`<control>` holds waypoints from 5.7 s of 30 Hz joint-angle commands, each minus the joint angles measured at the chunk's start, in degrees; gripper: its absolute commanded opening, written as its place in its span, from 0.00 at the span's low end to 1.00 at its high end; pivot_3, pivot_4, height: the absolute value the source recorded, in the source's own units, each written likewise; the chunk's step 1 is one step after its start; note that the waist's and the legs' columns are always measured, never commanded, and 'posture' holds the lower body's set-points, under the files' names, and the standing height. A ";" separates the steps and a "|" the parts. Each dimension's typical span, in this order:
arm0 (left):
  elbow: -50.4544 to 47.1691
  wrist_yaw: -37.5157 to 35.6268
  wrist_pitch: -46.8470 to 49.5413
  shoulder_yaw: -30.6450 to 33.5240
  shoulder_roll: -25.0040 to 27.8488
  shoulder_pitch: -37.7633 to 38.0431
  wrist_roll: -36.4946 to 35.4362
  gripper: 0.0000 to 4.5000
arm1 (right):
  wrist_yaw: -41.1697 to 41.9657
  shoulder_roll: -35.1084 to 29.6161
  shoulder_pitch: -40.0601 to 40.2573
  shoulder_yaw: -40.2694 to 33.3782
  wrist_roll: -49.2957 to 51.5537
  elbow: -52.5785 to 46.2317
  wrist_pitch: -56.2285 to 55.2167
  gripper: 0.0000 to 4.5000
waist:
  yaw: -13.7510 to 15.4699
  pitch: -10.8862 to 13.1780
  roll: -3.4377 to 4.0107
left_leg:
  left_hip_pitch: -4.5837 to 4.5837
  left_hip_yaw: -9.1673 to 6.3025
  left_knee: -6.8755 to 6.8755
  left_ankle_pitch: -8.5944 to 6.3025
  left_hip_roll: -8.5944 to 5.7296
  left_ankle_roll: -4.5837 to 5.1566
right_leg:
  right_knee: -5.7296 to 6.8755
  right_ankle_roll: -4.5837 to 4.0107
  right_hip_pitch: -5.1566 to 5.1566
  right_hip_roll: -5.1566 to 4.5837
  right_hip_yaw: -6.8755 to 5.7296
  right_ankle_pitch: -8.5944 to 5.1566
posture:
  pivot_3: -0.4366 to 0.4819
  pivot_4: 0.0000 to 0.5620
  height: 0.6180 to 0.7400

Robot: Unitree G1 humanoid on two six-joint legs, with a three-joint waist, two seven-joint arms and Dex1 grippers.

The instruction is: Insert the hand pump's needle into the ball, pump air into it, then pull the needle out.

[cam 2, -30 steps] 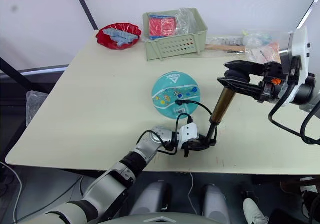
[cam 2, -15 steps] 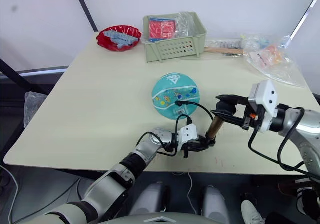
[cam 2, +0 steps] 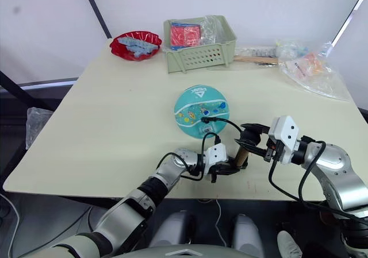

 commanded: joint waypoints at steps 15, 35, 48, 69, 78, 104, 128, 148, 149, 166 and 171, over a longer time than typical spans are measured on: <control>6.25 1.16 3.71 -1.85 2.92 2.48 4.53 0.24 | 1.38 -10.05 -10.46 -15.31 17.92 -4.57 17.96 0.36 | 0.29 0.38 -0.14 | -0.19 2.30 0.01 -0.62 -0.05 1.06 | -0.63 0.88 -0.81 -1.42 0.03 0.99 | 0.48 0.27 0.98; 6.87 1.06 3.13 -2.12 2.80 2.23 4.88 0.24 | 2.53 -16.63 -17.00 -21.46 24.87 -4.09 25.33 0.36 | 0.15 0.52 -0.04 | -0.78 2.56 0.54 -0.81 0.05 1.34 | -0.81 1.05 -1.18 -1.96 -0.69 1.48 | 0.48 0.27 0.98; 6.59 1.28 3.27 -2.18 3.01 2.33 4.64 0.24 | 3.39 -8.22 -1.72 -8.70 10.55 -3.41 13.07 0.36 | 0.10 -0.06 -0.28 | -0.86 2.17 0.73 -0.79 0.09 1.32 | -0.81 1.02 -1.06 -1.85 -1.06 1.50 | 0.48 0.27 0.98; 6.40 1.66 3.33 -2.34 3.04 2.60 4.67 0.24 | 1.30 -2.54 1.28 -4.48 3.07 -0.14 3.58 0.36 | 0.08 -0.25 0.02 | -0.36 1.90 0.69 -0.80 0.13 1.28 | -0.82 1.21 -0.46 -1.80 -1.37 1.33 | 0.48 0.27 0.98; 6.65 1.28 3.05 -2.60 2.96 2.36 4.84 0.24 | 0.82 -10.23 -8.21 -17.01 18.66 -4.63 16.93 0.36 | 0.14 0.23 0.66 | -0.48 1.89 0.71 -0.79 0.05 1.29 | -0.89 1.00 -0.49 -1.89 -1.41 1.46 | 0.48 0.27 0.98; 9.21 1.55 1.36 -2.70 2.05 1.69 4.85 0.24 | 2.89 -16.92 -11.98 -18.12 22.22 -5.90 25.63 0.36 | 0.10 0.16 0.68 | -0.96 1.31 0.77 -0.77 -0.01 1.28 | -1.32 1.02 -0.47 -1.83 -2.04 1.56 | 0.48 0.27 0.98; 7.99 1.49 2.12 -2.65 2.48 2.06 4.80 0.24 | 2.10 -2.14 2.24 2.81 -4.25 6.23 1.44 0.36 | -0.06 -0.75 0.39 | -0.66 1.29 0.77 -0.68 0.12 1.13 | -1.25 0.98 -0.27 -1.60 -1.96 1.52 | 0.48 0.27 0.98; 7.92 1.25 2.14 -2.60 2.31 2.20 4.86 0.24 | 4.45 -12.54 -10.11 -13.80 12.36 -2.26 14.26 0.36 | 0.14 0.04 1.04 | -0.29 1.30 0.64 -0.74 0.09 1.06 | -1.37 0.97 0.13 -1.71 -1.99 1.50 | 0.48 0.27 0.98; 7.92 1.24 2.14 -2.60 2.29 2.21 4.85 0.24 | 4.57 -13.21 -10.96 -14.52 13.40 -2.36 15.16 0.36 | 0.15 0.07 0.99 | -0.29 1.29 0.64 -0.74 0.09 1.06 | -1.38 0.97 0.13 -1.71 -2.00 1.50 | 0.48 0.27 0.98; 8.14 1.12 1.85 -2.56 1.95 2.07 5.06 0.24 | 4.11 -20.83 -26.21 -22.15 25.82 0.19 26.84 0.36 | 0.05 0.43 1.14 | -0.31 1.31 0.65 -0.74 0.10 1.06 | -1.36 0.99 0.09 -1.75 -1.99 1.49 | 0.48 0.27 0.98; 7.86 0.94 1.95 -2.59 1.99 2.28 5.02 0.24 | 4.81 -19.91 -21.62 -20.42 23.71 -1.48 26.07 0.36 | 0.08 0.44 1.14 | -0.33 1.31 0.65 -0.74 0.10 1.05 | -1.37 1.00 0.09 -1.77 -1.99 1.49 | 0.48 0.27 0.98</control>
